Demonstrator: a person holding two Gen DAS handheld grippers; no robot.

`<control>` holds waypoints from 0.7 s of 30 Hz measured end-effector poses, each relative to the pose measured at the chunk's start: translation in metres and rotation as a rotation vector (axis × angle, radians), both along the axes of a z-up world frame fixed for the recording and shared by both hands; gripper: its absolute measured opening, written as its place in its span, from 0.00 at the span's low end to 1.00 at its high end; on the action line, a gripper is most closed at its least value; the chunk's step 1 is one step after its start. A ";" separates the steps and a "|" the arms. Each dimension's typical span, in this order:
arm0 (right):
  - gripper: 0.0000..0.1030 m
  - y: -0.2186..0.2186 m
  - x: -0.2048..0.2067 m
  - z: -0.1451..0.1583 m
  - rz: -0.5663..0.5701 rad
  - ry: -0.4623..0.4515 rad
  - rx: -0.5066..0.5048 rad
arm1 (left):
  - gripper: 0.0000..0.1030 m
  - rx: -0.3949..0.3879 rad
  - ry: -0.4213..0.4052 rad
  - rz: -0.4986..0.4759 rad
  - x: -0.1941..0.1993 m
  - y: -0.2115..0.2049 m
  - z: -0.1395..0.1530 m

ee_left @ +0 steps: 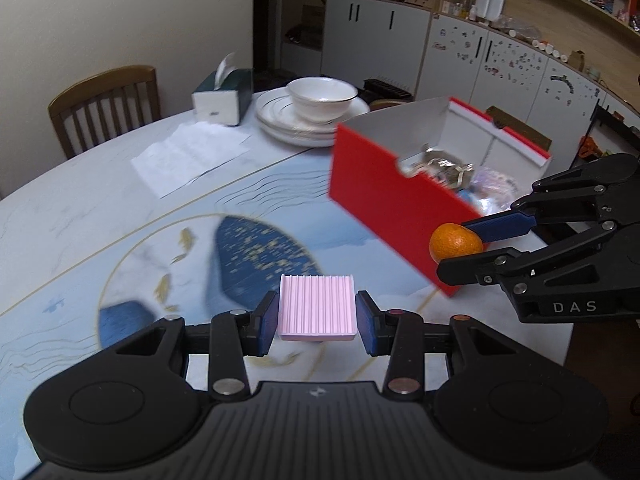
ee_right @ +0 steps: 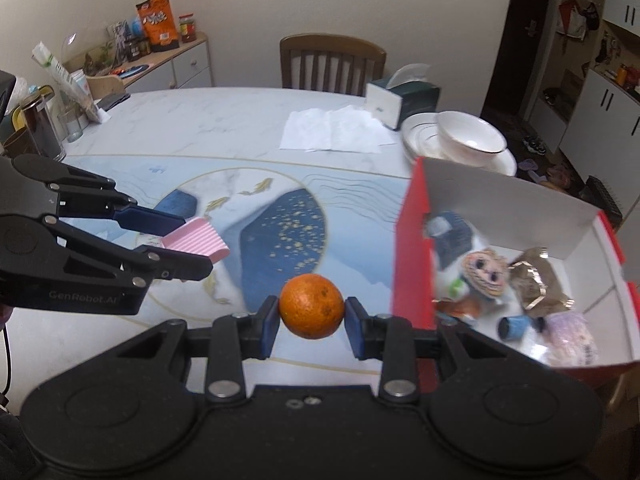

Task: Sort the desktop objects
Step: 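Carry the pink sponge and orange into the red shoebox with both tools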

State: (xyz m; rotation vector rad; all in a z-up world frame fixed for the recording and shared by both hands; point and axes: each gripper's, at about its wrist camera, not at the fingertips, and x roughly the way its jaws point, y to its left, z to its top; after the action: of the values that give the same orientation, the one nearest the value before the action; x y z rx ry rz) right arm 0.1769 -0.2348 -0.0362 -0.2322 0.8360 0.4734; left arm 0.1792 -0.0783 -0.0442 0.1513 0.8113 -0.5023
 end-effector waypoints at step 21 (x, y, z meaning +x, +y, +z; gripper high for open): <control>0.32 -0.129 0.017 0.014 -0.111 -0.052 0.045 | 0.38 0.007 -0.072 -0.122 0.007 -0.139 0.024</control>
State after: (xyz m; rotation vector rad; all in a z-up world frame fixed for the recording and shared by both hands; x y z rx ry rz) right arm 0.1936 -0.3634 -0.0225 -0.1552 0.7823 0.3806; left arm 0.1863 -0.2172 -0.0205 0.2254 0.7362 -0.6053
